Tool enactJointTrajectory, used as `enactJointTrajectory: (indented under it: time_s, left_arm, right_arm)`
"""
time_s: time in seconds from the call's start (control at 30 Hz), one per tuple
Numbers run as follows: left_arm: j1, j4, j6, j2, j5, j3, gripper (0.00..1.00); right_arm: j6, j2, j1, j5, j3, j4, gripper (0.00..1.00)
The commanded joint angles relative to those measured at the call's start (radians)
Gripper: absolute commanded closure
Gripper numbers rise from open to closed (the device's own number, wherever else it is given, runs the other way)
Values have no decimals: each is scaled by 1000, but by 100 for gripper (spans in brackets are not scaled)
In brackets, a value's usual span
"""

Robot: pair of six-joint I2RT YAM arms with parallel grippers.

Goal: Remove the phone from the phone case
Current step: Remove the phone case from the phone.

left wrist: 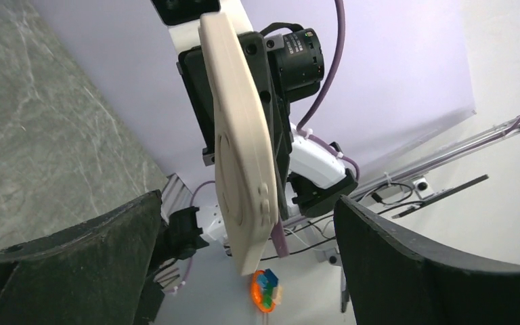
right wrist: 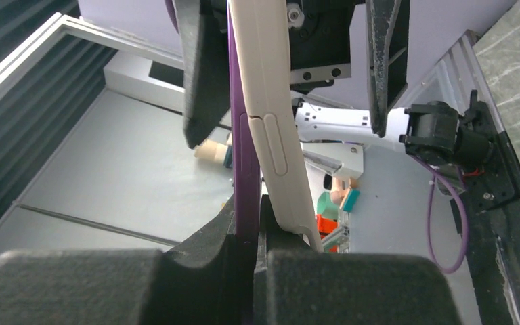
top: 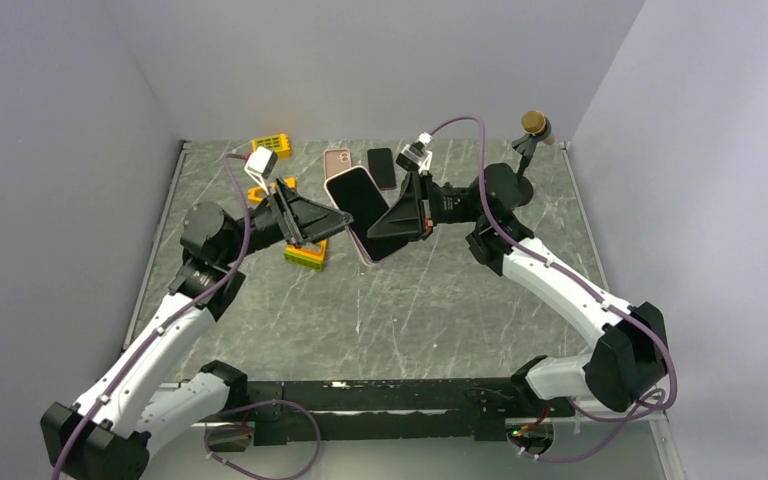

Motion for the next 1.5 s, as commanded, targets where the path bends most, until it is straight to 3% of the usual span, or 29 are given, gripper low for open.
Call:
enactJointTrajectory:
  time_s: [0.0, 0.13, 0.3, 0.4, 0.77, 0.83, 0.9, 0.97, 1.03, 1.1, 1.17, 1.23, 1.3, 1.37, 1.47]
  left_arm:
    - [-7, -39, 162, -81, -64, -3, 1]
    - [-37, -238, 344, -107, -107, 70, 7]
    - [-66, -275, 379, -79, -90, 104, 36]
    - [-89, -260, 371, -80, -98, 83, 46]
    - [-104, -295, 385, -83, -124, 68, 54]
    - [-105, -319, 388, -68, -145, 81, 53]
    - [-104, -352, 390, -37, -174, 114, 46]
    - [-105, -471, 398, 22, -205, 179, 33]
    - [-105, -537, 406, 78, -207, 250, 33]
    - [-105, -559, 413, 120, -195, 282, 48]
    - [-106, -562, 428, 129, -208, 288, 74]
    - [-105, -677, 438, 124, -326, 298, 98]
    - [-103, -930, 416, 138, -527, 336, 100]
    - [-77, -1124, 388, 192, -621, 353, 100]
    - [-32, -1134, 442, 292, -486, 335, 100]
  right_arm:
    - [120, 9, -8, 47, 18, 210, 100]
    - [193, 36, -7, 53, 25, 292, 100]
    - [226, 58, -7, 58, 30, 340, 100]
    - [260, 72, -7, 67, 28, 390, 100]
    - [319, 82, -7, 76, 14, 464, 100]
    - [322, 84, -7, 70, 17, 463, 100]
    - [295, 81, -7, 63, 18, 422, 100]
    - [235, 74, -7, 49, 23, 337, 100]
    - [157, 63, -8, 44, 36, 217, 100]
    - [77, 55, -7, 45, 54, 106, 100]
    - [-13, 49, -9, 48, 77, -22, 100]
    - [-195, 41, -13, 79, 127, -288, 100]
    - [-472, 40, -20, 189, 227, -719, 100]
    - [-697, 58, -26, 344, 322, -1058, 100]
    - [-858, 64, -43, 503, 349, -1288, 100]
